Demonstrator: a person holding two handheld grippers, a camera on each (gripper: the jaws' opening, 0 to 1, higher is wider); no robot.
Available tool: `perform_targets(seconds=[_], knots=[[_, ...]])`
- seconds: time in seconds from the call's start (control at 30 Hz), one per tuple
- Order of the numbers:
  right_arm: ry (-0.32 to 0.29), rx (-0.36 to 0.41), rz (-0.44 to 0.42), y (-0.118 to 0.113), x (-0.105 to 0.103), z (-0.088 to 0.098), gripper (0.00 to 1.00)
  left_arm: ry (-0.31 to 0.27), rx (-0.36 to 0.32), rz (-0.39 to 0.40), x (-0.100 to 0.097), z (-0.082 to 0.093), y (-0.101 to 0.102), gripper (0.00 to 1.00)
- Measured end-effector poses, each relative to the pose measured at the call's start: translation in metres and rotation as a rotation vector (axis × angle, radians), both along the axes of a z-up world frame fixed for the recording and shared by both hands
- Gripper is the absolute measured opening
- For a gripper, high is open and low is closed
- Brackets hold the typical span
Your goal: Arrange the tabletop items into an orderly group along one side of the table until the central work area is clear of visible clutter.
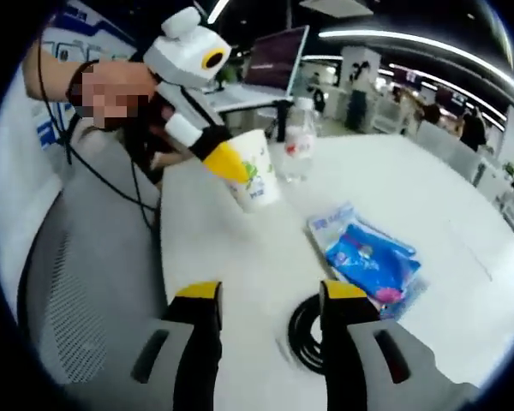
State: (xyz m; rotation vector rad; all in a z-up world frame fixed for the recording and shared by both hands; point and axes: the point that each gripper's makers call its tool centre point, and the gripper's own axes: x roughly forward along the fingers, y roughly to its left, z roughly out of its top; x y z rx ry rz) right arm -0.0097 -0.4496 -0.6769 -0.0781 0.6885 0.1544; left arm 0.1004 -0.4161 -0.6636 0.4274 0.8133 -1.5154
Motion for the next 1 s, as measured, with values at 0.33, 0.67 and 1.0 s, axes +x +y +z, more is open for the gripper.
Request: perform_targets(seconds=[0.33,0.67,1.0], knots=[[0.004,0.029,-0.168,-0.020,-0.046,-0.002,0.43,-0.076,0.046,-0.042,0.016,-0.011,-0.017,0.00],[0.011,0.045,-0.309,-0.037,-0.091,-0.003,0.43,-0.168,0.077,-0.109,0.031,-0.015,-0.041,0.00],[0.007,0.075,-0.392,-0.042,-0.111,-0.003,0.42,-0.190,0.091,-0.124,0.046,-0.016,-0.062,0.00]])
